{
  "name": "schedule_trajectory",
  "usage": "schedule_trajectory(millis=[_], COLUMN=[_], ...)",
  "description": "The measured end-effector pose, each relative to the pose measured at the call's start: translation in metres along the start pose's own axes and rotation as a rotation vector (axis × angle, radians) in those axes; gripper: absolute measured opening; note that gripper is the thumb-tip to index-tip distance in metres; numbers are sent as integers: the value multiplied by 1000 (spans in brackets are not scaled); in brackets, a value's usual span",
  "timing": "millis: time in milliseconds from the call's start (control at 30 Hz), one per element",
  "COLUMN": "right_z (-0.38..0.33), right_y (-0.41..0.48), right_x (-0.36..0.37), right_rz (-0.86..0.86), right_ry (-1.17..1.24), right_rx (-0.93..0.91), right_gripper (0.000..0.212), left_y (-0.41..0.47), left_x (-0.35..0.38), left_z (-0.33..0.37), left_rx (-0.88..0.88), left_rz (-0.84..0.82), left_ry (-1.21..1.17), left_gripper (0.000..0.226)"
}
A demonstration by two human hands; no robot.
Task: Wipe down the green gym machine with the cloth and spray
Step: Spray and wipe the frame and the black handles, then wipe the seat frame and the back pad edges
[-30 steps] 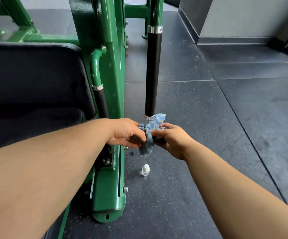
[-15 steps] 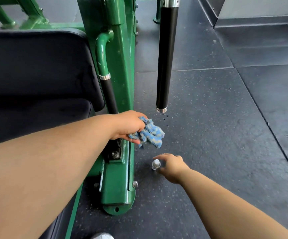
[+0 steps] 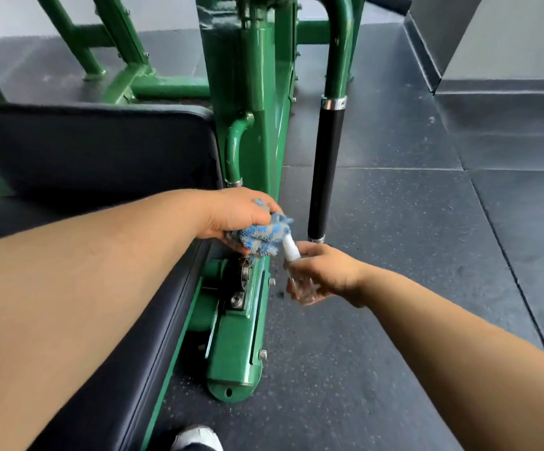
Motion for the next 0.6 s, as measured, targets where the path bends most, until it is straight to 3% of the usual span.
schedule_trajectory(millis=[133, 234, 467, 600], right_z=[-32, -34, -28, -38], right_y=[-12, -5, 47, 77], right_x=[6, 26, 78, 95], right_rz=[-9, -55, -216, -173], right_ry=[-21, 36, 91, -73], right_rx=[-46, -49, 95, 183], right_gripper=[27, 22, 32, 12], left_y=[-31, -53, -69, -48], left_x=[-25, -47, -114, -140], left_z=[-12, -51, -117, -144], left_rx=[-7, -75, -132, -165], left_rz=[195, 340, 557, 617], left_ry=[-31, -157, 166, 200], left_gripper=[22, 22, 32, 27])
Point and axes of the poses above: each hand's wrist, its own y-axis towards the middle knuckle, its own x-axis out of the palm, z = x × y, the point moved 9 cm from there along y, towards the middle knuckle, and after that the axes turned 7 degrees about -y, right-handed, at the moved point
